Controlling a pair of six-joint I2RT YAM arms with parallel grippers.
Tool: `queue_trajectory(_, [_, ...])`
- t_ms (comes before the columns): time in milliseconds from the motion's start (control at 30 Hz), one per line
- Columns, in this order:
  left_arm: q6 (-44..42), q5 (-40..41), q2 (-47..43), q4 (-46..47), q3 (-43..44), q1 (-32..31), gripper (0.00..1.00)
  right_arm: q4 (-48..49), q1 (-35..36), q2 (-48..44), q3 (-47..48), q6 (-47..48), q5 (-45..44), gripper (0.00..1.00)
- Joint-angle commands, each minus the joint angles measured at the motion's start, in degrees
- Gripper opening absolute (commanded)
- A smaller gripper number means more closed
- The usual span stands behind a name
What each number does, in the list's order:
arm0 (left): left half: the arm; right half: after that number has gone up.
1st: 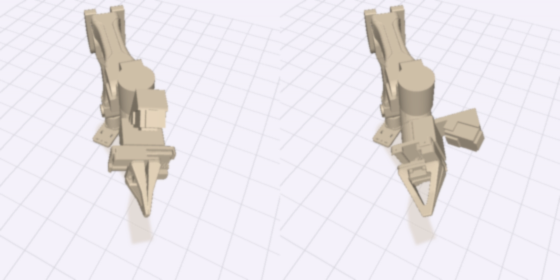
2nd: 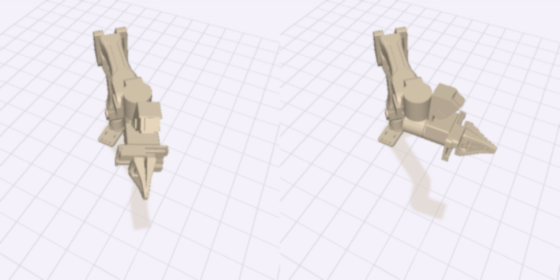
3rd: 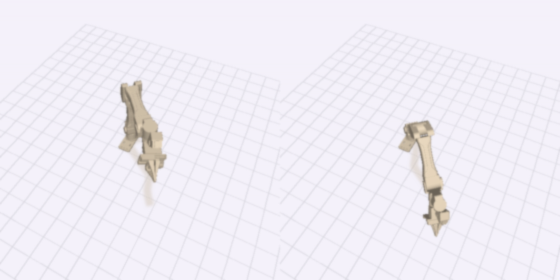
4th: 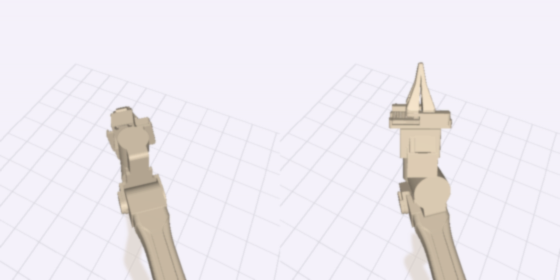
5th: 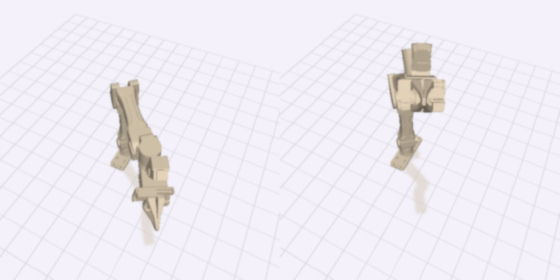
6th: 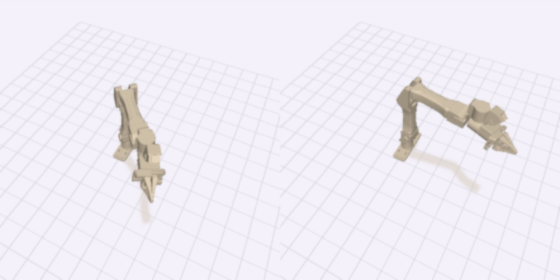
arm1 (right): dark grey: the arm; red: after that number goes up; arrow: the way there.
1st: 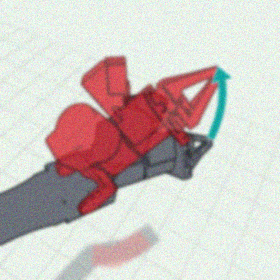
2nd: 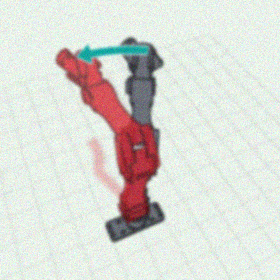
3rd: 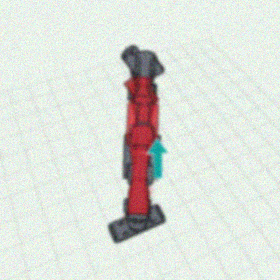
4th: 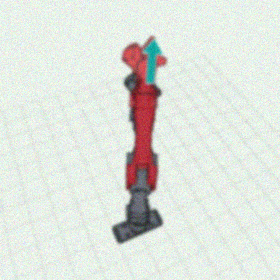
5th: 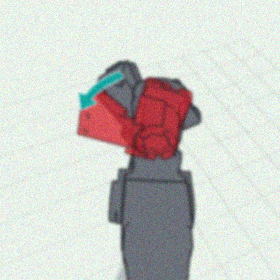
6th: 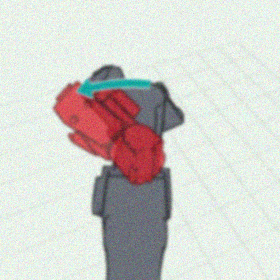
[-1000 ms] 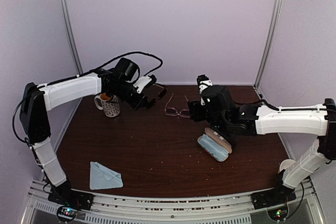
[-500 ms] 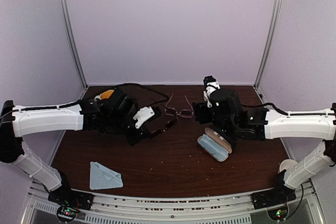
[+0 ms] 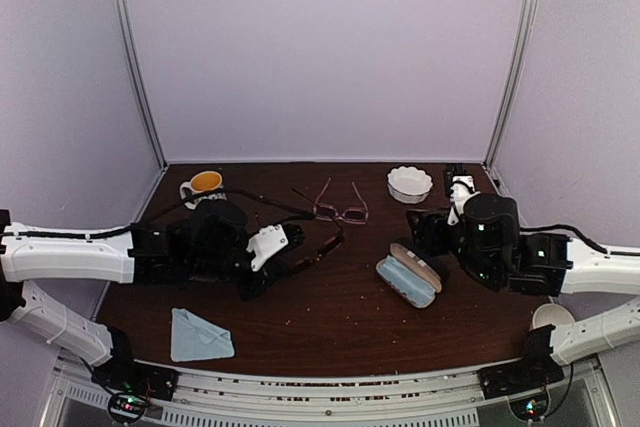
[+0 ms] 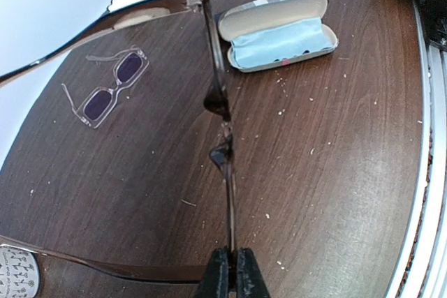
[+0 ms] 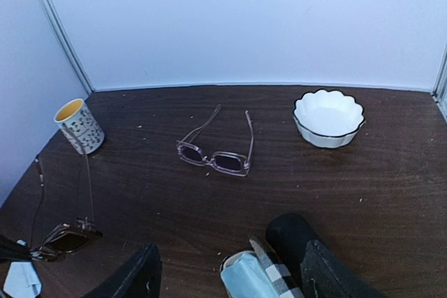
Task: Organize the sunglasses
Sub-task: Fold the right temple of the sunglasses with the sunglasses.
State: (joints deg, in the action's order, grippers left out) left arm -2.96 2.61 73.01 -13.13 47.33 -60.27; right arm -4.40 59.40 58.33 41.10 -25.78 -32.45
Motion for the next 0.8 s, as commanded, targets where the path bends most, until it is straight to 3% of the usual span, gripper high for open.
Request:
queue_trajectory(0, [-3.28, 2.07, -3.40, 9.79, -3.08, -2.13, 0.00, -2.01, 0.11, -9.14, -6.16, -8.51, 10.23, 0.70])
queue_trajectory(333, [-8.28, 0.51, -3.51, 16.74, -5.54, -3.85, 0.00, -10.91, 0.13, -26.25, -8.35, -13.82, 22.11, 0.74])
queue_trajectory(767, [-15.37, -9.83, -3.16, 20.57, -5.66, -7.01, 0.00, -1.03, 0.15, -21.64, -4.87, -7.25, 40.17, 0.71])
